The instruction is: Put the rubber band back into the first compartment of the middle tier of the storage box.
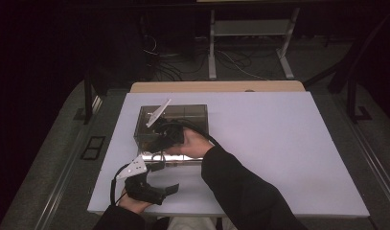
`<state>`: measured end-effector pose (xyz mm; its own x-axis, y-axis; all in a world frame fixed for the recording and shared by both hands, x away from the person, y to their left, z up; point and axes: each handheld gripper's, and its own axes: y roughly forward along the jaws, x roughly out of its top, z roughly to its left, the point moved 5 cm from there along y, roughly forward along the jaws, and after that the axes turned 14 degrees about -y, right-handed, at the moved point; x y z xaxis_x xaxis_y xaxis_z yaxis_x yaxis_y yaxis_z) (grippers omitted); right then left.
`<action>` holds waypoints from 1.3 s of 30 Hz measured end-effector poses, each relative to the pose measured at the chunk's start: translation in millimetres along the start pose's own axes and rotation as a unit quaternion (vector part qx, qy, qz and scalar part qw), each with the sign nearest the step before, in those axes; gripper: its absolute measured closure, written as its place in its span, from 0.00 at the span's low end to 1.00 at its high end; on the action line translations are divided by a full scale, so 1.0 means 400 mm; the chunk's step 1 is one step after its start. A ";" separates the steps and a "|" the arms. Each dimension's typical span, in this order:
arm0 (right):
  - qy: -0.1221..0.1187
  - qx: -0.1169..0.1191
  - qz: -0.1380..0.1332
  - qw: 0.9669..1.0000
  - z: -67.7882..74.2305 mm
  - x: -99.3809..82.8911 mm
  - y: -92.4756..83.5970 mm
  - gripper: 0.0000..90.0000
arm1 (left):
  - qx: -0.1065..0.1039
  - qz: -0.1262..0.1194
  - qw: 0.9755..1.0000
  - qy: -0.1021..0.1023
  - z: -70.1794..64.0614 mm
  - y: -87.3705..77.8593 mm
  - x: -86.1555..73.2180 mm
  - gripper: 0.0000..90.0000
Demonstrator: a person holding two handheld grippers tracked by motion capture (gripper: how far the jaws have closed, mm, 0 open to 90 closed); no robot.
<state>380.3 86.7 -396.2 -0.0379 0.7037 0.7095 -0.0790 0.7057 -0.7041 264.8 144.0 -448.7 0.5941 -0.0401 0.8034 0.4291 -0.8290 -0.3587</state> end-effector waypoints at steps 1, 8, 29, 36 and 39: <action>-0.002 0.001 0.002 1.000 -0.002 -0.002 0.004 0.95 | 0.000 0.000 1.000 0.000 0.000 0.000 0.000 0.00; -0.002 0.005 0.009 1.000 -0.009 -0.008 0.029 0.95 | 0.000 0.000 1.000 0.000 0.001 0.000 0.000 0.00; -0.003 -0.010 0.005 1.000 0.006 0.007 0.010 0.77 | 0.001 0.002 1.000 -0.002 0.002 0.000 -0.001 0.00; -0.004 -0.031 0.003 1.000 0.006 0.003 -0.028 0.64 | 0.000 0.002 1.000 -0.001 0.002 0.000 -0.001 0.00; 0.001 -0.040 0.002 0.999 0.006 -0.003 -0.053 0.55 | 0.001 0.003 1.000 0.000 0.003 -0.001 -0.001 0.00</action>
<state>379.6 70.7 -382.1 -0.0356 0.7060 0.7074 0.0010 0.7078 -0.7064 265.2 145.0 -449.4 0.5963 -0.0457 0.8014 0.4270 -0.8274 -0.3649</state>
